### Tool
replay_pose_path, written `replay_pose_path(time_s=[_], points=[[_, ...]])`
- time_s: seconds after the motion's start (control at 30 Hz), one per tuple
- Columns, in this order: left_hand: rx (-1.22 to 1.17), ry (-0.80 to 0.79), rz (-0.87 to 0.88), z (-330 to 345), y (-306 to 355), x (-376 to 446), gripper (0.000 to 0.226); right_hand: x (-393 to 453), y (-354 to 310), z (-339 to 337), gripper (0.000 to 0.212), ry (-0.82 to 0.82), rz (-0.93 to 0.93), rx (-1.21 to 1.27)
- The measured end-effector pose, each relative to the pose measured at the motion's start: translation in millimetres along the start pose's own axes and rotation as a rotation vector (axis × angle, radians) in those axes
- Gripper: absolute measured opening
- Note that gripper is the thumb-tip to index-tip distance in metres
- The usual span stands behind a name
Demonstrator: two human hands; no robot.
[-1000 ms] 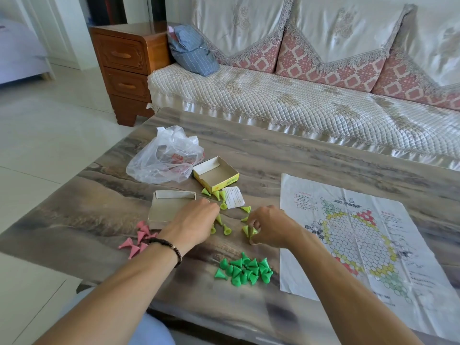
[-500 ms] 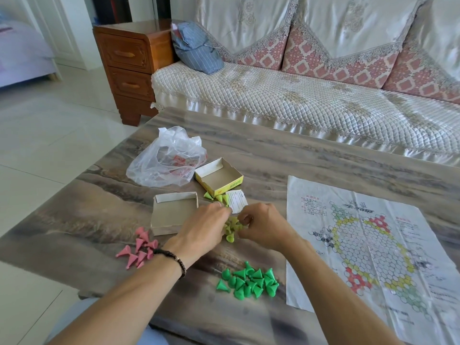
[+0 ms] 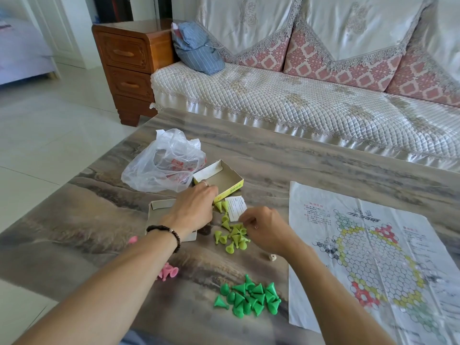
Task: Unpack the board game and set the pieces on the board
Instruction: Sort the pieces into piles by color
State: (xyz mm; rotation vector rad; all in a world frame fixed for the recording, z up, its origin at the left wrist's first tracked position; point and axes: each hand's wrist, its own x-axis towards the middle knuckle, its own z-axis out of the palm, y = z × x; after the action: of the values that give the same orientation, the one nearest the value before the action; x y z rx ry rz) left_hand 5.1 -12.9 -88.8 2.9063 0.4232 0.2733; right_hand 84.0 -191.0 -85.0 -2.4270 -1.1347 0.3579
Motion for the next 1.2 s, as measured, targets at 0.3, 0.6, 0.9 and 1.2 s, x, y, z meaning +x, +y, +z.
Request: replay_pose_path(time_s=[0.3,0.6,0.9,1.2], points=[[-0.102,-0.05,0.102,6.6,-14.9,0.1,0.037,49.7,-19.6,-0.2,0.057,-0.085,-0.111,-0.164],[-0.246,-0.196,0.16,-15.0,-16.5,-9.4,0.041,38.6,-16.6,-0.9,0.055,-0.118,-0.154,-0.195],[0.333,-0.275,0.171,-30.0,0.0,-14.9,0.019,-3.3,0.7,-19.6,0.082,-0.168,0.027,-0.187],[0.075,-0.182,0.187,-6.2,-2.2,-21.4,0.034,1.2,-10.3,8.3,0.057,-0.09,-0.004,-0.125]])
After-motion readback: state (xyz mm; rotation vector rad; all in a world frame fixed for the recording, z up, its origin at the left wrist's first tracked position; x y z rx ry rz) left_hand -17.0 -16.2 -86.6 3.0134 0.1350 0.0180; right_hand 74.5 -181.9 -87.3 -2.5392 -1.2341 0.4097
